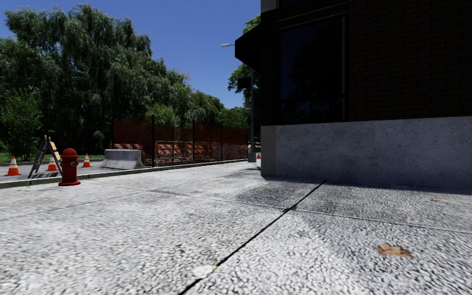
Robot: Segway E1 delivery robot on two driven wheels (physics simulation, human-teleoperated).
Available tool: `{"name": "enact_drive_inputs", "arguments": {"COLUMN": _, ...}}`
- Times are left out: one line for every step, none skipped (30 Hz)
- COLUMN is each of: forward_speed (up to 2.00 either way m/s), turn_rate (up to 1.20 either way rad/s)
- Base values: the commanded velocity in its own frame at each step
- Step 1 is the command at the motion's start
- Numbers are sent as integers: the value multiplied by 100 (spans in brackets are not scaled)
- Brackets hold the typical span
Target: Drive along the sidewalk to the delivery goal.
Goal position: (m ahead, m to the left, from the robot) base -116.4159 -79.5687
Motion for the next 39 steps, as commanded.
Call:
{"name": "enact_drive_inputs", "arguments": {"forward_speed": 0, "turn_rate": 0}}
{"name": "enact_drive_inputs", "arguments": {"forward_speed": 0, "turn_rate": 0}}
{"name": "enact_drive_inputs", "arguments": {"forward_speed": 0, "turn_rate": 0}}
{"name": "enact_drive_inputs", "arguments": {"forward_speed": 0, "turn_rate": 0}}
{"name": "enact_drive_inputs", "arguments": {"forward_speed": 0, "turn_rate": 0}}
{"name": "enact_drive_inputs", "arguments": {"forward_speed": 0, "turn_rate": 0}}
{"name": "enact_drive_inputs", "arguments": {"forward_speed": 0, "turn_rate": 0}}
{"name": "enact_drive_inputs", "arguments": {"forward_speed": 0, "turn_rate": 0}}
{"name": "enact_drive_inputs", "arguments": {"forward_speed": 0, "turn_rate": 0}}
{"name": "enact_drive_inputs", "arguments": {"forward_speed": 0, "turn_rate": 0}}
{"name": "enact_drive_inputs", "arguments": {"forward_speed": 0, "turn_rate": 0}}
{"name": "enact_drive_inputs", "arguments": {"forward_speed": 0, "turn_rate": 0}}
{"name": "enact_drive_inputs", "arguments": {"forward_speed": 0, "turn_rate": 0}}
{"name": "enact_drive_inputs", "arguments": {"forward_speed": 0, "turn_rate": 0}}
{"name": "enact_drive_inputs", "arguments": {"forward_speed": 0, "turn_rate": 0}}
{"name": "enact_drive_inputs", "arguments": {"forward_speed": 0, "turn_rate": 0}}
{"name": "enact_drive_inputs", "arguments": {"forward_speed": 0, "turn_rate": 0}}
{"name": "enact_drive_inputs", "arguments": {"forward_speed": 0, "turn_rate": 0}}
{"name": "enact_drive_inputs", "arguments": {"forward_speed": 0, "turn_rate": 0}}
{"name": "enact_drive_inputs", "arguments": {"forward_speed": 0, "turn_rate": 0}}
{"name": "enact_drive_inputs", "arguments": {"forward_speed": 0, "turn_rate": 0}}
{"name": "enact_drive_inputs", "arguments": {"forward_speed": 0, "turn_rate": 0}}
{"name": "enact_drive_inputs", "arguments": {"forward_speed": 0, "turn_rate": 0}}
{"name": "enact_drive_inputs", "arguments": {"forward_speed": 0, "turn_rate": 0}}
{"name": "enact_drive_inputs", "arguments": {"forward_speed": 0, "turn_rate": 0}}
{"name": "enact_drive_inputs", "arguments": {"forward_speed": 0, "turn_rate": 0}}
{"name": "enact_drive_inputs", "arguments": {"forward_speed": 0, "turn_rate": 0}}
{"name": "enact_drive_inputs", "arguments": {"forward_speed": 0, "turn_rate": 0}}
{"name": "enact_drive_inputs", "arguments": {"forward_speed": 0, "turn_rate": 0}}
{"name": "enact_drive_inputs", "arguments": {"forward_speed": 0, "turn_rate": 0}}
{"name": "enact_drive_inputs", "arguments": {"forward_speed": 0, "turn_rate": 5}}
{"name": "enact_drive_inputs", "arguments": {"forward_speed": 0, "turn_rate": 5}}
{"name": "enact_drive_inputs", "arguments": {"forward_speed": 0, "turn_rate": 6}}
{"name": "enact_drive_inputs", "arguments": {"forward_speed": 18, "turn_rate": 6}}
{"name": "enact_drive_inputs", "arguments": {"forward_speed": 55, "turn_rate": 7}}
{"name": "enact_drive_inputs", "arguments": {"forward_speed": 78, "turn_rate": 12}}
{"name": "enact_drive_inputs", "arguments": {"forward_speed": 78, "turn_rate": 12}}
{"name": "enact_drive_inputs", "arguments": {"forward_speed": 89, "turn_rate": 18}}
{"name": "enact_drive_inputs", "arguments": {"forward_speed": 93, "turn_rate": 24}}
